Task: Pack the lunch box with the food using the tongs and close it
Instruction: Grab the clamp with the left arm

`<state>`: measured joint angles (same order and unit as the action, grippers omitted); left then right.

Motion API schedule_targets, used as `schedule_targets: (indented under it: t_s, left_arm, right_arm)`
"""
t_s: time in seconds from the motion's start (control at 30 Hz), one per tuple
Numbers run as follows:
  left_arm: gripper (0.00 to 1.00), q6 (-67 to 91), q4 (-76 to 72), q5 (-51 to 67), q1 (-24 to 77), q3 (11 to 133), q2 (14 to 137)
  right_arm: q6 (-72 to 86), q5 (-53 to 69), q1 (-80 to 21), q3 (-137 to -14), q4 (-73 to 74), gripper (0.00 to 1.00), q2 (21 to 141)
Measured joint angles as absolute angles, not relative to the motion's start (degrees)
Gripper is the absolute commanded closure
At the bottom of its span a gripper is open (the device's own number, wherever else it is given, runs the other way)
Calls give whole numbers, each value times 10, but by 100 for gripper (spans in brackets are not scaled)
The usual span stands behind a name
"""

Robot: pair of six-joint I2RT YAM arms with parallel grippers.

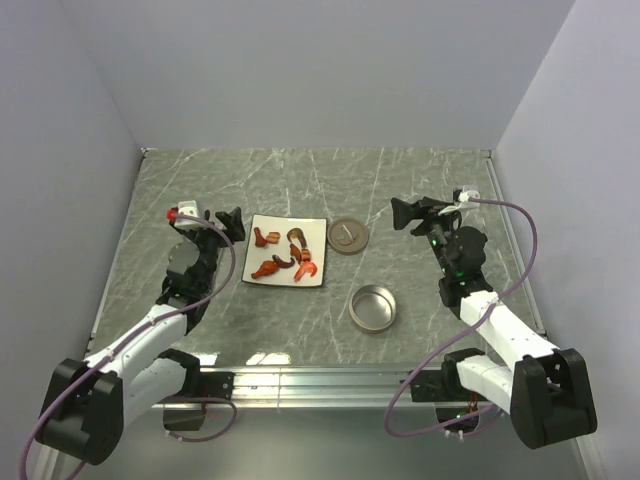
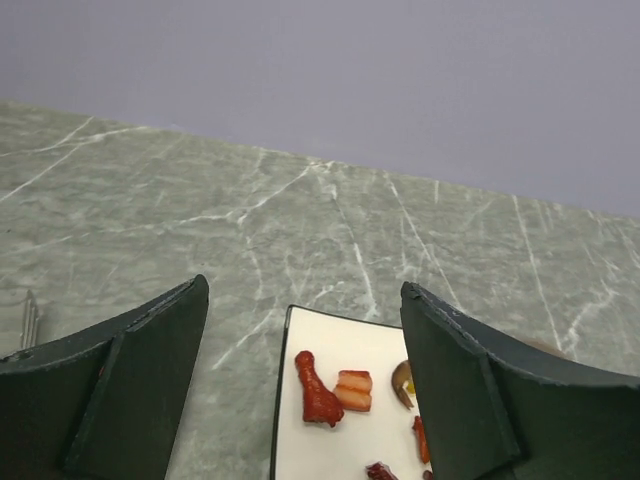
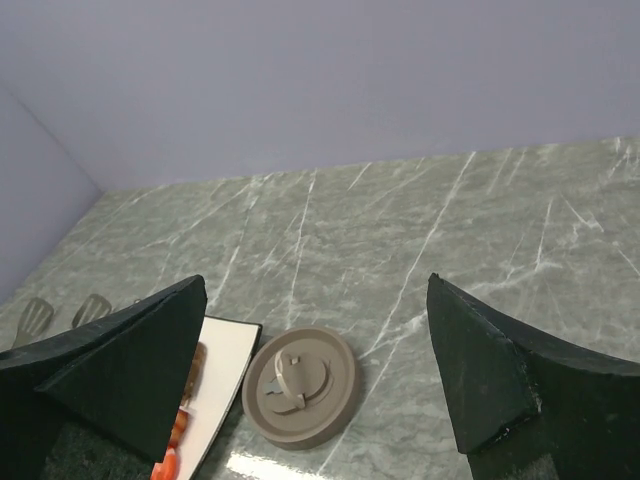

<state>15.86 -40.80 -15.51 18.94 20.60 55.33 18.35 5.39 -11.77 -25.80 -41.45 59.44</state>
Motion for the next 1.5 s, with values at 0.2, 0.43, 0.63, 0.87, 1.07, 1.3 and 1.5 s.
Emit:
schedule_targets:
  t_s: [0.2,0.43,0.63,0.87,1.07,1.3,1.5]
  left_arm:
    - [1,165,-391,-186,189,210,560]
    - [0,176,-369,-211,189,217,568]
    - [0,207,-302,-278,189,249,578]
    - [1,239,-238,-362,189,293,615]
    - [1,260,-153,-399,178,352,699]
    - [1,280,-49,-367,147,444,803]
    - [14,288,26,-351,147,466,851]
  right_arm:
    - [184,46,-118,-258,-411,2,594]
    - [184,37,-118,-258,-411,2,594]
    - [184,28,-118,-258,-410,2,594]
    - [184,25,-118,-258,-410,2,596]
    - [185,22,-118,-258,-409,2,598]
    - [187,21,-118,-257,-408,3,597]
    - [189,21,-118,-245,-406,3,590]
